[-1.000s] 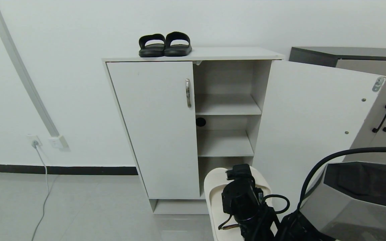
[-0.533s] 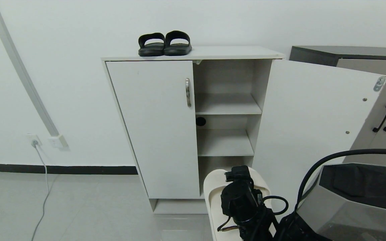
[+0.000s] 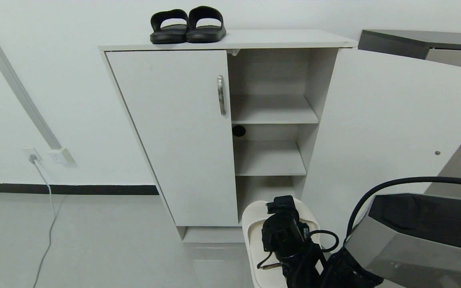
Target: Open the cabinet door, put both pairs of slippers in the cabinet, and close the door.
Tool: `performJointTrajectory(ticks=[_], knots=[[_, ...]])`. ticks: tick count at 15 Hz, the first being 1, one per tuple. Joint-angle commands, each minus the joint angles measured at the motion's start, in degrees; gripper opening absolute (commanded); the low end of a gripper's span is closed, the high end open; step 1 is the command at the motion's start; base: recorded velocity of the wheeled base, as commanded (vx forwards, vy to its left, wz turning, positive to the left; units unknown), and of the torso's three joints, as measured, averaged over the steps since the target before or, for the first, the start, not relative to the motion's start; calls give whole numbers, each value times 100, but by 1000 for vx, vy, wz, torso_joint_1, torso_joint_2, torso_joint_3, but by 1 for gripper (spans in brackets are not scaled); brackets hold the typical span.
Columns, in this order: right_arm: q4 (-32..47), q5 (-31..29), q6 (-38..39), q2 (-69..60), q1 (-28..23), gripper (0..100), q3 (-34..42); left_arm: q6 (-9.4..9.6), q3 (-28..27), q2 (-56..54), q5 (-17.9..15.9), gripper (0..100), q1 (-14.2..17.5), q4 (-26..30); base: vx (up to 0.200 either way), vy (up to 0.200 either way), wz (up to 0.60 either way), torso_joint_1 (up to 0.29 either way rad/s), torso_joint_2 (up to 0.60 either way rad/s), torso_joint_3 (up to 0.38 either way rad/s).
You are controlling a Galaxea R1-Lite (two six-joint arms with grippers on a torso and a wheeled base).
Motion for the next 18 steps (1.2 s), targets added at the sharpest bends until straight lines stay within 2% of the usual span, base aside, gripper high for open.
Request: performJointTrajectory(ticks=[1,7,9,12,13,18], knots=[[-2,-9,1,168,-38,0,-64,-1,0,9,1,0,0,2,0,0,0,7,2,-193],[-468,-36,-34,528,-205,0,-214,-1,0,9,1,0,0,-7,0,0,0,6,4,-197],[-1303,-53,-447,695,-328,0,-179,-1,0,9,10,0,9,-7,0,0,0,7,7,-129],[-3395,-36,-1607,1170,-512,0,-143,-1,0,9,10,0,0,-7,0,0,0,-1,1,-19],[-3860,-18,-1976,1293,-547,0,-152,-9,0,9,10,0,9,-7,0,0,0,0,0,0],[-3860,-27,-2090,1293,-547,0,-170,-9,0,9,10,0,9,-7,0,0,0,0,0,0]])
